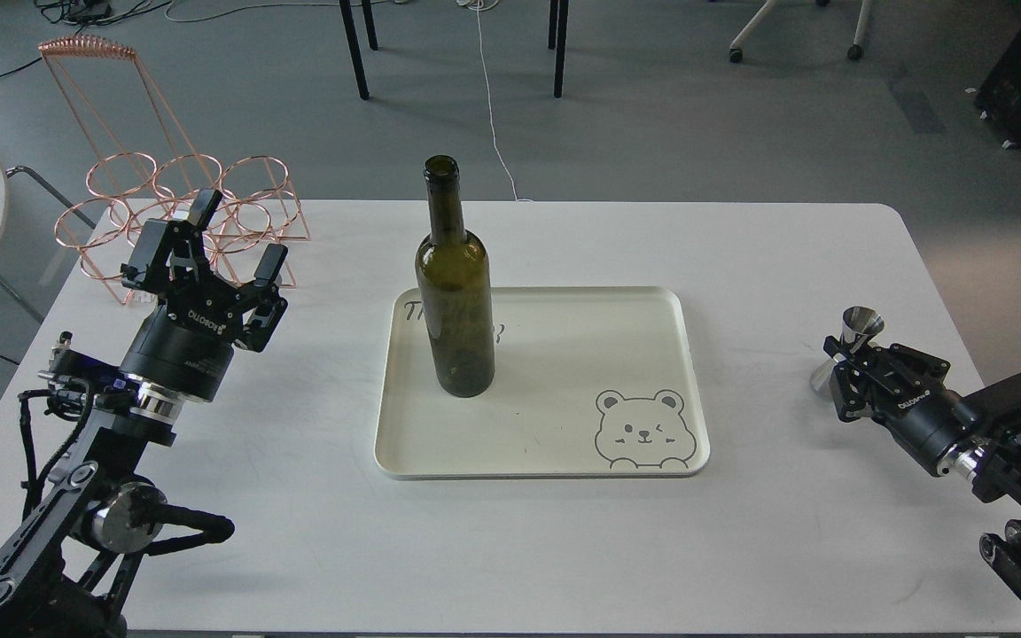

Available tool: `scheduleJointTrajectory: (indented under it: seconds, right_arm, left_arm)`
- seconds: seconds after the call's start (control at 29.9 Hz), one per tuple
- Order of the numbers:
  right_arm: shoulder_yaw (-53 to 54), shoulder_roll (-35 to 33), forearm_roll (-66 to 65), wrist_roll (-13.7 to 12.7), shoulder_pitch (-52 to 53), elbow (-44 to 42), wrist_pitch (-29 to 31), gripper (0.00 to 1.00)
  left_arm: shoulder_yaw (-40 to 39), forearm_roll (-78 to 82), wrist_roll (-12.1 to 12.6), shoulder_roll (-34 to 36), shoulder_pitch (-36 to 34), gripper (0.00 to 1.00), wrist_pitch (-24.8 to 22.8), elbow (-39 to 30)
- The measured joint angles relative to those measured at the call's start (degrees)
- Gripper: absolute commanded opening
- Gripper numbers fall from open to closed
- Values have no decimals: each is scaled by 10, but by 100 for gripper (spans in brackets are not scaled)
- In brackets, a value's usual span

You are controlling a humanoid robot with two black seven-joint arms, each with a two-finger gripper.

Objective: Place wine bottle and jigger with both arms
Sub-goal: 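Lift the jigger off the tray and carry it away from the tray, then set the jigger on the table beside the tray and release it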

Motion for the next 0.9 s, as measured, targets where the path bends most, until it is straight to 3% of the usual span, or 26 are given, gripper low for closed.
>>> scheduleJointTrajectory:
  seconds: [0.33,0.6,0.8,0.9]
  right_arm:
    - [-5,-2,23,0,0,3,0,86]
    - [-14,-57,62,0,-31,50,0,92]
    - [-65,-171,171,0,-114,157,0,92]
    - [-79,-236,269,0,-154,262,0,93]
  left_arm:
    - [0,0,0,0,0,98,0,0]
    - [0,0,0,-3,-2,98,0,-1]
    - [0,0,0,-4,-2,98,0,-1]
    - [1,0,0,-5,-2,98,0,-1]
